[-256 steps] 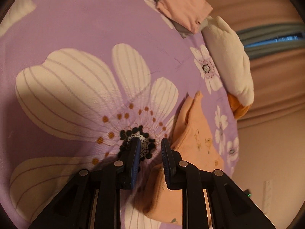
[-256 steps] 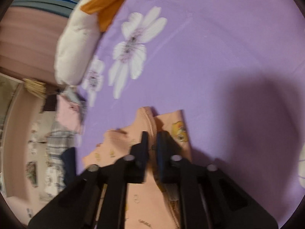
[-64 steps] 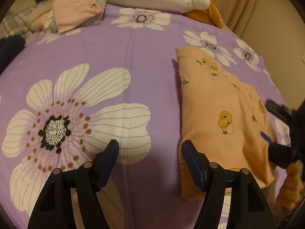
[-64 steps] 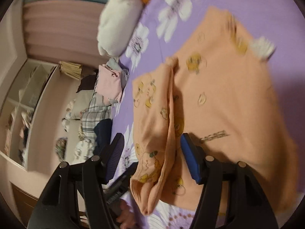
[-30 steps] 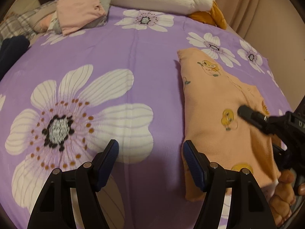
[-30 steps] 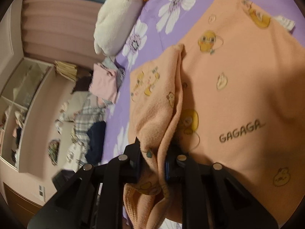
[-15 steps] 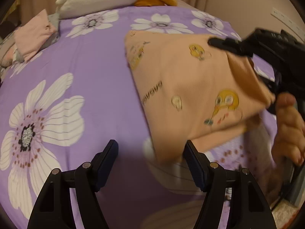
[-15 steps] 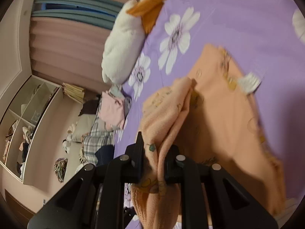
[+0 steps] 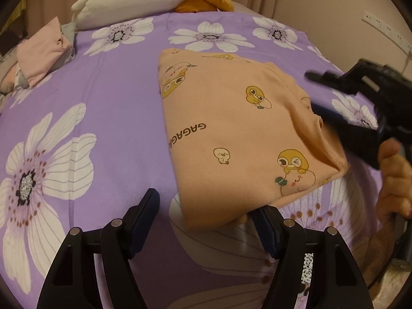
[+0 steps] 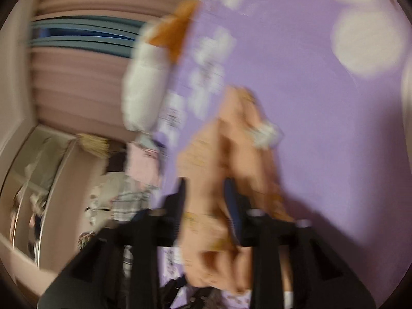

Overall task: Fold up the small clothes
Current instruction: 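Lift the folded shirt edge with the right gripper and fold it over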

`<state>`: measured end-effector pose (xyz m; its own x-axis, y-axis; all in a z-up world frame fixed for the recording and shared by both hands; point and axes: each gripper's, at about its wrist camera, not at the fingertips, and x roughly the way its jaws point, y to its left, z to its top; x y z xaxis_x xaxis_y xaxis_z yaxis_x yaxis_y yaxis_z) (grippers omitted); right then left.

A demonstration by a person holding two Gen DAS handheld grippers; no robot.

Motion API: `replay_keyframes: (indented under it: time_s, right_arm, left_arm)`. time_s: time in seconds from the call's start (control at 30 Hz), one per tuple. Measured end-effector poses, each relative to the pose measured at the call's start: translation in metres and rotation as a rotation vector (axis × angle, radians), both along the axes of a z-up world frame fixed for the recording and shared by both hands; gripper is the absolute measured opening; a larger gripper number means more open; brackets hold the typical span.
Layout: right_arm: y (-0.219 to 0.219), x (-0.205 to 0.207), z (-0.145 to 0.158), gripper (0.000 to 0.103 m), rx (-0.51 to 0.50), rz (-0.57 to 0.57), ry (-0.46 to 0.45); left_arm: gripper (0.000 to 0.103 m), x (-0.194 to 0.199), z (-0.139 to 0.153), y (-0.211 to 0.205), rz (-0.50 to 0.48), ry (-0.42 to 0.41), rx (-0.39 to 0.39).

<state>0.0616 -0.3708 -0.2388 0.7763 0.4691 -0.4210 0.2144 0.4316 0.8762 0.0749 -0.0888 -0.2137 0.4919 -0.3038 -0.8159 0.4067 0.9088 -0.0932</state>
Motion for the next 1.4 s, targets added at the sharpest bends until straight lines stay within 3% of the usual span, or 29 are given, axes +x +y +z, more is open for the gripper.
replay_keyframes:
  time_s: [0.07,0.17,0.27,0.37,0.4,0.43,0.67,0.83,0.9,0.97,1.0,1.07,1.1,1.23,1.33,1.4]
  right_arm:
    - [0.003,0.003,0.001,0.038,-0.026,0.024,-0.012]
    - [0.012,0.012,0.002,0.044,0.016,0.092,-0.064]
    - [0.02,0.025,-0.003,0.045,-0.014,0.096,-0.022]
    - [0.034,0.038,-0.004,0.041,-0.12,0.123,0.009]
    - [0.033,0.037,-0.003,0.033,-0.129,0.123,-0.007]
    - [0.033,0.036,-0.002,0.015,-0.129,0.127,-0.03]
    - [0.016,0.023,0.0,0.012,0.057,0.047,-0.151]
    - [-0.006,-0.003,0.022,0.012,0.01,-0.042,-0.232]
    - [-0.009,-0.003,0.015,0.014,-0.038,-0.06,-0.145]
    - [-0.014,0.003,-0.006,0.015,-0.113,-0.085,0.05]
    - [-0.017,0.003,-0.014,0.014,-0.072,-0.095,0.063]
    - [-0.024,0.0,-0.014,0.016,0.041,-0.108,0.005]
    - [-0.025,-0.002,-0.011,0.016,0.04,-0.108,-0.02]
    - [-0.025,-0.01,0.001,0.021,-0.119,-0.183,0.03]
    - [-0.026,-0.017,0.005,0.02,-0.101,-0.201,0.019]
    - [-0.02,-0.027,0.018,0.02,-0.154,-0.199,-0.032]
  left_arm:
    - [0.07,0.004,0.0,0.001,0.001,0.011,-0.011]
    - [0.07,0.001,0.0,0.002,0.003,0.013,-0.022]
    - [0.07,-0.003,0.0,0.001,-0.001,0.006,-0.016]
    - [0.07,-0.002,-0.001,0.003,0.007,0.028,-0.037]
    - [0.07,-0.001,-0.001,0.003,0.007,0.031,-0.04]
    - [0.07,-0.002,-0.001,0.002,0.007,0.033,-0.041]
    - [0.07,-0.012,0.007,-0.006,-0.011,0.006,-0.017]
    - [0.07,-0.019,0.0,-0.022,-0.045,-0.049,0.061]
    - [0.07,-0.02,0.0,-0.023,-0.052,-0.059,0.07]
    - [0.07,-0.014,-0.002,-0.019,-0.042,-0.027,0.038]
    - [0.07,-0.012,-0.003,-0.015,-0.033,-0.011,0.016]
    - [0.07,-0.007,-0.003,-0.01,-0.025,0.011,-0.018]
    - [0.07,-0.007,-0.003,-0.009,-0.025,0.014,-0.024]
    - [0.07,-0.007,0.001,-0.008,-0.023,0.017,-0.011]
    - [0.064,-0.011,0.021,0.003,0.082,0.005,0.06]
    - [0.062,-0.02,0.045,0.014,0.105,-0.055,-0.021]
